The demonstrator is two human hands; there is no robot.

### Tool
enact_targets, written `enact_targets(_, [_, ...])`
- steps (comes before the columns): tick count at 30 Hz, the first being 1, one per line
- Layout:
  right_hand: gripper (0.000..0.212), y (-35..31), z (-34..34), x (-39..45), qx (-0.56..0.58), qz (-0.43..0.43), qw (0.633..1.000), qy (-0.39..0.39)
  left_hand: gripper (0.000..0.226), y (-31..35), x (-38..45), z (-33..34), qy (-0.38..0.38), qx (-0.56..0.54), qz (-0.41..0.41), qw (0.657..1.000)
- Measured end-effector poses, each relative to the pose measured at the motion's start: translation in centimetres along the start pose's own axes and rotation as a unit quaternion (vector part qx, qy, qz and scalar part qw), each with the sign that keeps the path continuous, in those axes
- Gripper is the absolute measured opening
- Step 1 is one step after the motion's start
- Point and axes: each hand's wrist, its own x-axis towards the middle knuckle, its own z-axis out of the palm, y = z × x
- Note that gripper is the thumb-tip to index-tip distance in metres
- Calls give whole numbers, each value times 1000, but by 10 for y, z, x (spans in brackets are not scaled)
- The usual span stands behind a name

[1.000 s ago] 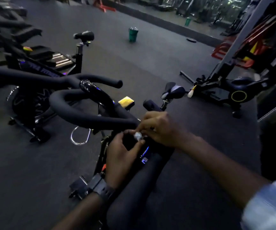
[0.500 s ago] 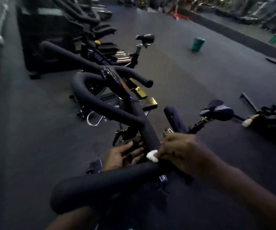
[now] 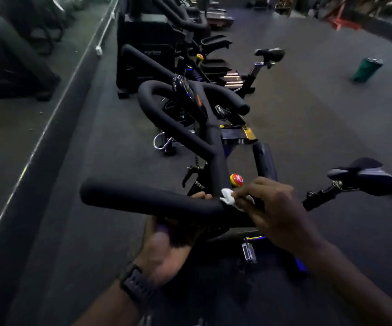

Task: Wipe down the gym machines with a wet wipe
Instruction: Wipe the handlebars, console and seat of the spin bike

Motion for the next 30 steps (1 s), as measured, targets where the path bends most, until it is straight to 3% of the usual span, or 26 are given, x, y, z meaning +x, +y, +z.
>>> enact_targets(3, [19,-46,28,-1,56,15,997,48,42,2,-7,2,-38,-97,-10,995])
enact_targets(6, [24,-85,54,1,86,-3,994,61,43,8,-14,-8,-23,-137,-11,990])
enact_targets(10, [24,-51,39,-21,74,37,992,98,67,22,-27,-16,-28,-95,9,995])
enact_targets(13, [30,-78,47,-12,92,50,988,117,70,31,-36,-23,-29,-78,11,996])
enact_targets(16, [33,-128,59,28,184,10,977,104,68,41,-44,-25,-60,-88,14,994])
enact_targets(18, [29,-121,58,28,174,-14,980,91,66,48,-48,-27,-63,-83,28,994])
enact_targets(22, [24,-97,45,4,126,76,982,114,78,61,-49,-35,-24,-83,52,995])
enact_targets(27, [23,-179,70,54,156,-54,982,95,58,64,-59,-31,-72,-106,62,990])
enact_targets(30, [26,-135,59,31,108,1,989,102,75,70,-58,-35,-80,-53,47,994])
